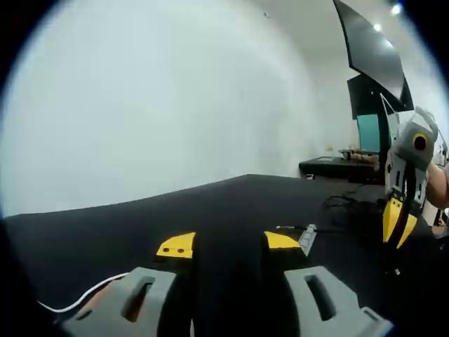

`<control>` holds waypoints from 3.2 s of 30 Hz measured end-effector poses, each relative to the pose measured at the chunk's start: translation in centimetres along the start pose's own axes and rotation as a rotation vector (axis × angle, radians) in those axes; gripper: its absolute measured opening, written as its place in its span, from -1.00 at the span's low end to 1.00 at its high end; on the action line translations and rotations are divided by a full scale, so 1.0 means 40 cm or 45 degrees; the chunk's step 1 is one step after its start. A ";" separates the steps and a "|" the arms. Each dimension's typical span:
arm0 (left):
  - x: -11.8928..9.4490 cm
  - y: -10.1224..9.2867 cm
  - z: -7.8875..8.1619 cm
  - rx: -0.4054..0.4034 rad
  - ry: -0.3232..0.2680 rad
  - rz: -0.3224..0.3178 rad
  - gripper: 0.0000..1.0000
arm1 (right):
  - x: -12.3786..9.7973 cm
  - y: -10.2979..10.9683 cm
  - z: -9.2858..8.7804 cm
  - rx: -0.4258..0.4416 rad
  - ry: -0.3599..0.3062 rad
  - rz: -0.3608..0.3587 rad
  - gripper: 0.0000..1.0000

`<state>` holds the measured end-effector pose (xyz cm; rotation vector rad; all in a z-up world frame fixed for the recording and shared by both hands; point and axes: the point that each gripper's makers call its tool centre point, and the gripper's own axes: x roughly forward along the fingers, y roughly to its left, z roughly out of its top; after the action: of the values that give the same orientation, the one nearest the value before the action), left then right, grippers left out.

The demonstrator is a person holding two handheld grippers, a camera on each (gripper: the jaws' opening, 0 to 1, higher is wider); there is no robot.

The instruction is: Grab the wires, straighten them and put them on the rack

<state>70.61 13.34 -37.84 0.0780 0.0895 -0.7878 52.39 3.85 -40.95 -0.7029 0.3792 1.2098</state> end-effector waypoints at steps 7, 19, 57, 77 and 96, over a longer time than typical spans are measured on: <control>-0.002 0.006 -0.017 0.047 0.042 0.020 -0.34 | 0.035 0.015 -0.026 0.038 0.068 0.161 -0.99; -0.019 -0.065 0.054 0.060 -0.075 0.040 -0.40 | -0.278 -0.048 0.260 0.446 -0.433 -0.402 -1.00; -0.005 -0.127 0.056 -0.532 0.013 -0.267 -0.40 | 0.046 -0.335 0.045 1.066 -0.706 -0.500 -0.99; 0.090 -0.221 0.044 -0.510 0.312 -0.430 -0.68 | 0.066 -0.324 0.047 0.858 -0.619 -0.642 -0.99; 0.169 -0.185 -0.043 -0.599 0.518 -0.330 -0.91 | 0.087 -0.280 -0.017 0.798 -0.335 -0.618 -1.00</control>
<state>70.00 3.55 -40.57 -0.2258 0.6777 -0.9825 64.11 3.84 -40.37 -0.0738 0.3182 0.6494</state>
